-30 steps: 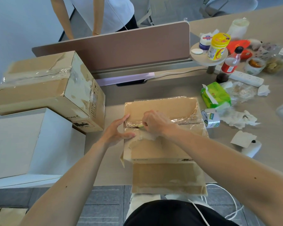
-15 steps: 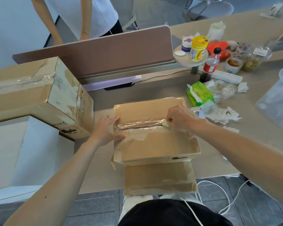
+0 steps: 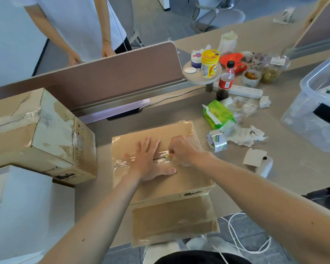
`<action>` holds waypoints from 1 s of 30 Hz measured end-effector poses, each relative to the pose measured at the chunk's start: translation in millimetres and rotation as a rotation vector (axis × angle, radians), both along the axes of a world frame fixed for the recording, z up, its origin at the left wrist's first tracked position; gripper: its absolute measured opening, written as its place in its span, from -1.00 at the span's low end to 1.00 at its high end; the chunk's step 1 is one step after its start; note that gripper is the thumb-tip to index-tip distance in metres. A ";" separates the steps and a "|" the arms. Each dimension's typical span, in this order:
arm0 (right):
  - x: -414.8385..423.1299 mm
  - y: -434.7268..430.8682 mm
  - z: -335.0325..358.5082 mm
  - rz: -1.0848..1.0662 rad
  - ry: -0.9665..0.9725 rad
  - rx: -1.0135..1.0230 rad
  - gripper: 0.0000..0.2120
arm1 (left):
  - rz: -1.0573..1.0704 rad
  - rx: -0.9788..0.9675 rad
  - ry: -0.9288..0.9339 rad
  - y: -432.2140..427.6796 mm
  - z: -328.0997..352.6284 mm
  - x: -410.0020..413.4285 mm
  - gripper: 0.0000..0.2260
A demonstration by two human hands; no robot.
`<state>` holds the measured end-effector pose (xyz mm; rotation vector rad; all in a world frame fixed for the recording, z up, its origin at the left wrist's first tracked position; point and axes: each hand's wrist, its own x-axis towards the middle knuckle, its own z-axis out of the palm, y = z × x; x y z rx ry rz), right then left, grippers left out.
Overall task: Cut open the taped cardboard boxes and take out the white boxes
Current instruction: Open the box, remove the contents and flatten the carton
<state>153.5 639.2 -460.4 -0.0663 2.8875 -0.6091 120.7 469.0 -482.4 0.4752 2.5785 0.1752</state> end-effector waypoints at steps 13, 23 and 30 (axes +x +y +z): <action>11.3 58.7 19.1 -0.114 -0.049 0.088 -0.85 | 0.045 -0.004 -0.061 -7.6 -1.5 -4.4 0.21; 23.0 91.1 13.5 -0.221 0.008 0.048 -0.84 | 0.053 -0.023 -0.062 -5.3 -0.1 -4.6 0.20; 37.4 103.0 21.3 -0.255 0.046 0.000 -0.88 | 0.061 -0.016 -0.059 -3.9 2.4 -3.8 0.22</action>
